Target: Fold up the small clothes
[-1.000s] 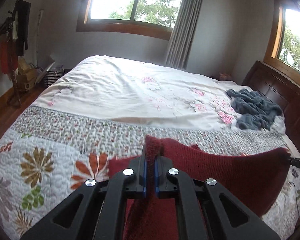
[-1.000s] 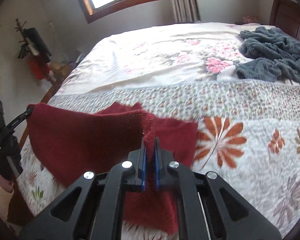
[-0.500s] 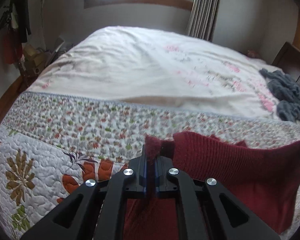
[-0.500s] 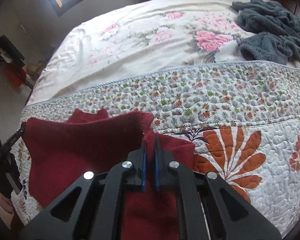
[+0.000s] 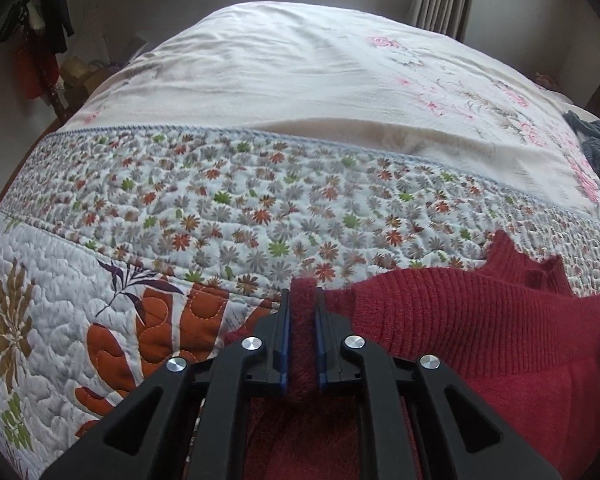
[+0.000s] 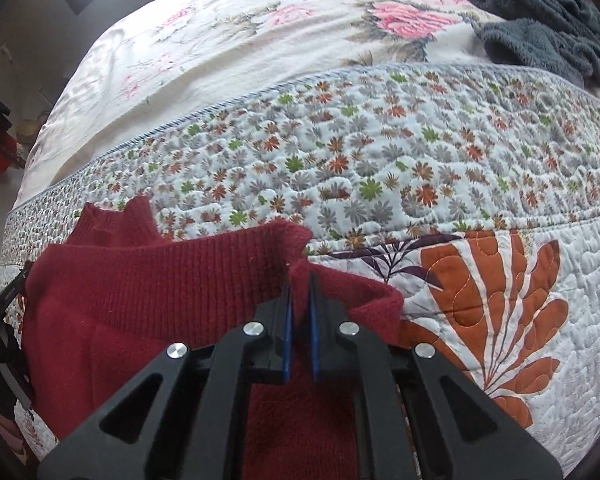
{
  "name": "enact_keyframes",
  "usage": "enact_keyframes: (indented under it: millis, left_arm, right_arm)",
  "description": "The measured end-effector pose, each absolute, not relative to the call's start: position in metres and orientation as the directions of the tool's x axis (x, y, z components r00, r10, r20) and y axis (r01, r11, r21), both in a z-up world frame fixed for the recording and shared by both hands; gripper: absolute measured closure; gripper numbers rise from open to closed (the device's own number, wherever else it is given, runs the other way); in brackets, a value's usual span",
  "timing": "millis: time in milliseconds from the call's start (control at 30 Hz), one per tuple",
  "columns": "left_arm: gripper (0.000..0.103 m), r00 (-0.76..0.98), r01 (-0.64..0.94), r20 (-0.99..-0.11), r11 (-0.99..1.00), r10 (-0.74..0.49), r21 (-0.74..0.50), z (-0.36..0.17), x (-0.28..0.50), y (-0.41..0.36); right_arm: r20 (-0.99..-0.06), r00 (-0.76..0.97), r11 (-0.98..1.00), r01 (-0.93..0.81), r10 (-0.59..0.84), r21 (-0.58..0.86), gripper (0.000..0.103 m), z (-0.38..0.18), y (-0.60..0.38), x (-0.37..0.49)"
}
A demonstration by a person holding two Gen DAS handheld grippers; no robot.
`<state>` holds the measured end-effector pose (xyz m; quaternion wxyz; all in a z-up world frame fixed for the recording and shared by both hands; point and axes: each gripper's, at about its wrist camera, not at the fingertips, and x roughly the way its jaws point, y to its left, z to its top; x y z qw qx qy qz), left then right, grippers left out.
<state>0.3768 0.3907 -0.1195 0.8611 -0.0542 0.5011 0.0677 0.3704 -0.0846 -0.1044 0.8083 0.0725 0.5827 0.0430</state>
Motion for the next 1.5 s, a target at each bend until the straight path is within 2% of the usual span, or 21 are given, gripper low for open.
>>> enact_keyframes:
  millis: [100, 167, 233, 333, 433, 567, 700, 900, 1000, 1033, 1500]
  left_arm:
    - [0.085, 0.481, -0.205, -0.875, 0.977, 0.05, -0.057, -0.117, 0.374, 0.399]
    - [0.082, 0.499, -0.219, -0.866, 0.972, 0.035, -0.087, -0.106, 0.368, 0.404]
    - [0.08, 0.549, -0.218, -0.835, 0.971, 0.038, -0.099, -0.084, 0.356, 0.407]
    - [0.078, 0.601, -0.15, -0.799, 0.985, 0.024, -0.083, -0.054, 0.332, 0.401]
    - [0.07, 0.61, -0.077, -0.792, 0.995, -0.004, -0.065, -0.039, 0.301, 0.389]
    - [0.065, 0.611, 0.003, -0.791, 0.999, -0.042, -0.051, -0.037, 0.254, 0.373]
    - [0.065, 0.602, 0.011, -0.797, 0.999, -0.037, -0.038, -0.049, 0.227, 0.367]
    - [0.065, 0.553, 0.019, -0.831, 0.998, -0.054, -0.052, -0.076, 0.211, 0.357]
    - [0.065, 0.53, 0.027, -0.847, 0.999, -0.051, -0.044, -0.088, 0.209, 0.353]
    - [0.065, 0.517, 0.028, -0.855, 0.999, -0.053, -0.045, -0.094, 0.207, 0.353]
    - [0.065, 0.492, 0.019, -0.868, 0.998, -0.065, -0.064, -0.117, 0.208, 0.362]
  right_arm:
    - [-0.936, 0.312, 0.983, 0.031, 0.165, 0.183, 0.091, -0.103, -0.088, 0.368]
    - [-0.922, 0.339, 0.977, 0.033, 0.187, 0.21, 0.083, -0.091, -0.093, 0.362]
    - [-0.894, 0.385, 0.963, 0.044, 0.229, 0.265, 0.068, -0.071, -0.104, 0.349]
    - [-0.864, 0.412, 0.941, 0.043, 0.29, 0.336, 0.068, -0.048, -0.118, 0.32]
    - [-0.851, 0.421, 0.938, 0.0, 0.315, 0.347, 0.068, -0.033, -0.123, 0.28]
    - [-0.861, 0.384, 0.937, -0.032, 0.333, 0.348, 0.066, -0.035, -0.123, 0.226]
    - [-0.882, 0.344, 0.942, -0.02, 0.322, 0.336, 0.064, -0.052, -0.124, 0.187]
    - [-0.908, 0.28, 0.942, 0.03, 0.313, 0.334, 0.066, -0.085, -0.125, 0.161]
    - [-0.913, 0.251, 0.94, 0.037, 0.321, 0.34, 0.089, -0.095, -0.125, 0.162]
    - [-0.914, 0.251, 0.94, 0.041, 0.319, 0.339, 0.092, -0.096, -0.126, 0.161]
    - [-0.917, 0.243, 0.937, 0.074, 0.316, 0.343, 0.094, -0.115, -0.135, 0.156]
